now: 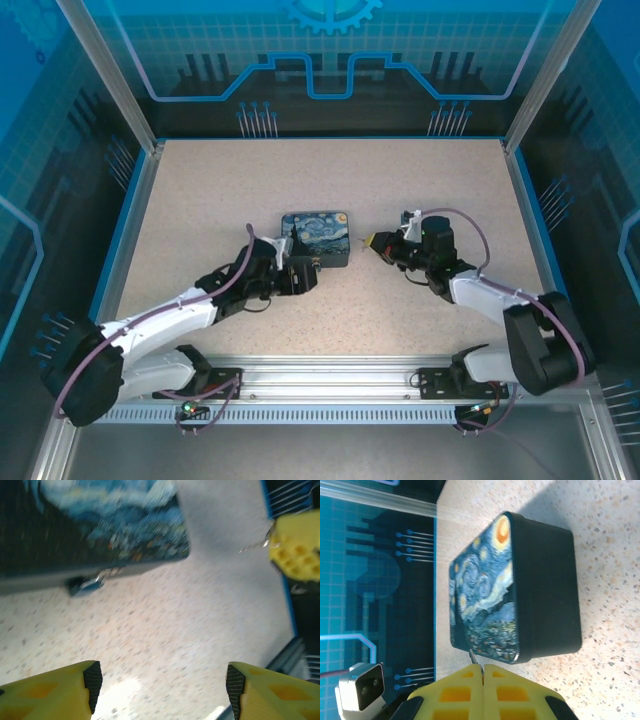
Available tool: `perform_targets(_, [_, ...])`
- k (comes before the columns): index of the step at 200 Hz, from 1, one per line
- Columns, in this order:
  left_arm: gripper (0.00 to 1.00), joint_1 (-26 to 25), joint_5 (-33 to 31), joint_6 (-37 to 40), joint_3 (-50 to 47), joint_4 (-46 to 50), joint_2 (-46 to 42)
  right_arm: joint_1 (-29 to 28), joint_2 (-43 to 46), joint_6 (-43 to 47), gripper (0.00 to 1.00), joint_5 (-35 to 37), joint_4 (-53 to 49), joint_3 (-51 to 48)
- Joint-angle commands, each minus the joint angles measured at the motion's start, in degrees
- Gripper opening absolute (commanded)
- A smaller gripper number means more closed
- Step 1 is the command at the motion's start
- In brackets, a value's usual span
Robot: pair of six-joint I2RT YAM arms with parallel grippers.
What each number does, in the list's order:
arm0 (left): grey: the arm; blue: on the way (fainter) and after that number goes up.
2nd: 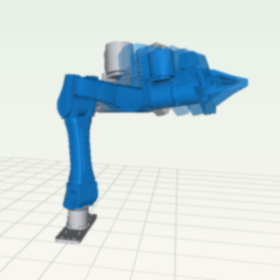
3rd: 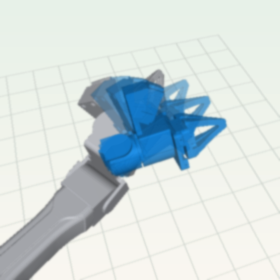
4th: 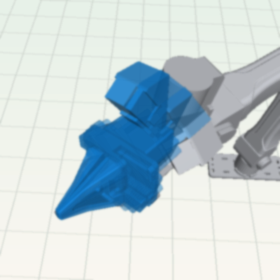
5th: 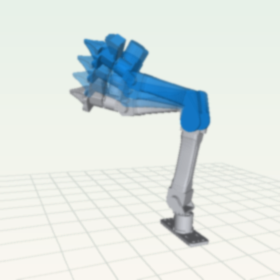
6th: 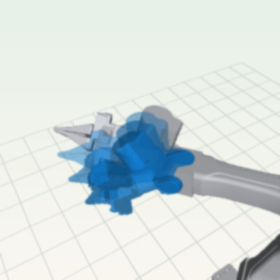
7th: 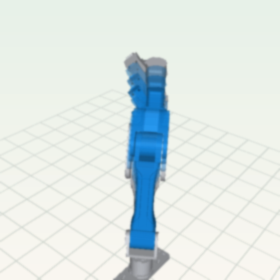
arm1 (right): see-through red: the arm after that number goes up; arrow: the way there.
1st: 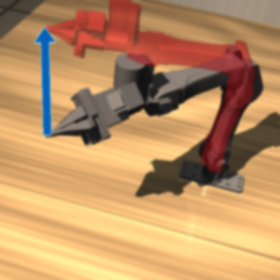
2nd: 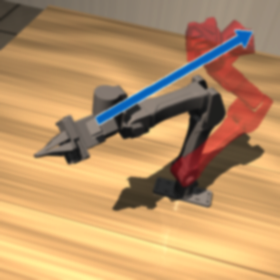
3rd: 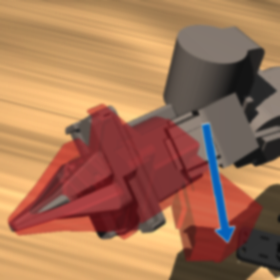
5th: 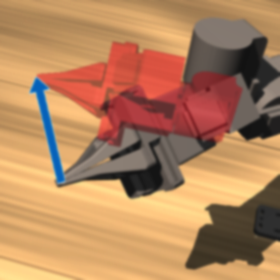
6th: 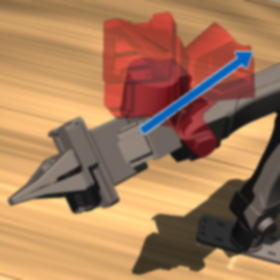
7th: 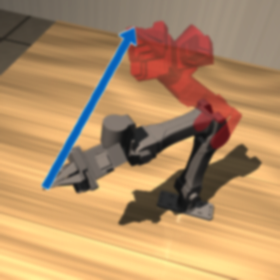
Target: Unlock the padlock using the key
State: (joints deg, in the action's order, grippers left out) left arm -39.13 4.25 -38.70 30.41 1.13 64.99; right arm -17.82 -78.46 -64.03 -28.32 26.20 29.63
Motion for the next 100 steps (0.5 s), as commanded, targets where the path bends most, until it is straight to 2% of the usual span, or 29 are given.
perform_targets(1, [0.69,-1.08,-7.74,1.15,-1.56,-0.3,1.74,0.64,-2.87,-0.42,0.0,-3.25,4.02,3.54])
perform_targets(53, [0.7,-1.99,-9.96,3.17,-3.1,-13.4,12.58,-0.2,-6.5,-1.47,0.0,-4.79,3.23,7.95])
perform_targets(100, [0.71,-2.32,-12.94,6.93,-0.85,-19.71,20.78,-0.69,-10.4,-1.82,0.0,-6.31,0.72,12.27])
